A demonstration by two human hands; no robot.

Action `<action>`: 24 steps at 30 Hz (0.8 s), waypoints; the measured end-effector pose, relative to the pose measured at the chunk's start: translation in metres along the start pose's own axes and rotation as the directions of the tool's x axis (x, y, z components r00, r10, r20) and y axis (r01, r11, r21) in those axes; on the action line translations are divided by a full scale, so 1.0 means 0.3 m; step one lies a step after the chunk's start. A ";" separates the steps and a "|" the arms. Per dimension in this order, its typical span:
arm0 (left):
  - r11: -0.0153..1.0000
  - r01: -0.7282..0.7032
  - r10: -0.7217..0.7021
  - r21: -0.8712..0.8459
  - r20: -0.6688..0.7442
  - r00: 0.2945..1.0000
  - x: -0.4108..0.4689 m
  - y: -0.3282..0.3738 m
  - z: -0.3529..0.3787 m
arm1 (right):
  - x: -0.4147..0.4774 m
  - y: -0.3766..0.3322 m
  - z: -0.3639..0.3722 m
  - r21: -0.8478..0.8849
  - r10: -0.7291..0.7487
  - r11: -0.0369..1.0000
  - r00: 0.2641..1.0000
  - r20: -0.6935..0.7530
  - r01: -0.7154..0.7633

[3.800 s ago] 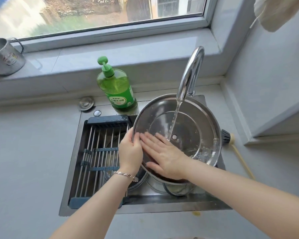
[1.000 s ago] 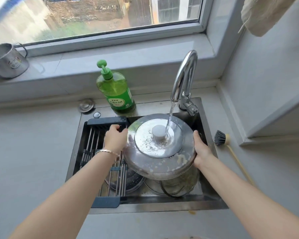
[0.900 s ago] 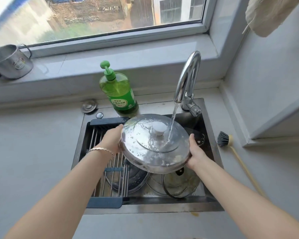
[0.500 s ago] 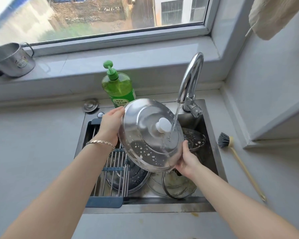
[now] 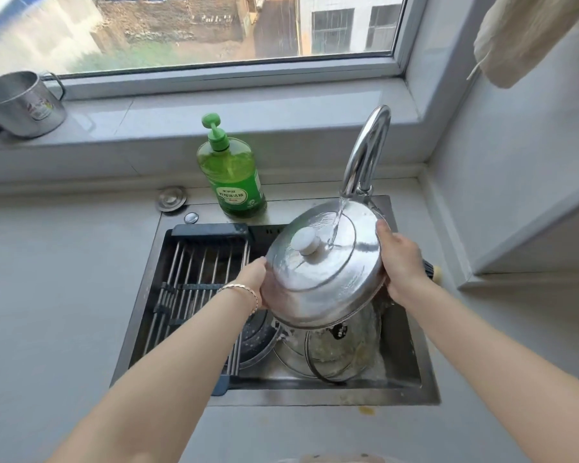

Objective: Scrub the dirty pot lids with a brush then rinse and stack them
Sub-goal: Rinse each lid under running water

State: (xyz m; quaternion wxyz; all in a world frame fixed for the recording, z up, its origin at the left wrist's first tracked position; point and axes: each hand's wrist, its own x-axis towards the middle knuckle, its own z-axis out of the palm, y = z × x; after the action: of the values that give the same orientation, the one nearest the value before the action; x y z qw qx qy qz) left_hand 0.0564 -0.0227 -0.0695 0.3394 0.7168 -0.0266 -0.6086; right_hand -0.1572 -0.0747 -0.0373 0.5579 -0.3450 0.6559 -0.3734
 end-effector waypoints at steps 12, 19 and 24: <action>0.998 0.048 -0.044 -0.046 0.094 0.995 -0.123 0.022 -0.070 | -0.006 0.047 -0.061 0.161 0.350 0.926 0.936 -0.030 -0.342; 0.963 -0.249 0.258 -0.098 0.091 0.962 -0.213 0.125 -0.165 | -0.108 0.214 0.046 -0.162 0.480 0.876 0.855 0.195 -0.455; 0.878 -0.477 0.479 -0.041 0.040 0.877 -0.281 0.142 -0.208 | -0.183 0.220 0.166 -0.471 0.375 0.863 0.856 0.354 -0.184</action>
State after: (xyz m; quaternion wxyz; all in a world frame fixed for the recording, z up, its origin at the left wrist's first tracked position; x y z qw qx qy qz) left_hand 0.1063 0.0109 0.0265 0.4890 0.6677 -0.2020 -0.5238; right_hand -0.1026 -0.0004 -0.0738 0.6514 -0.4296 0.6234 -0.0496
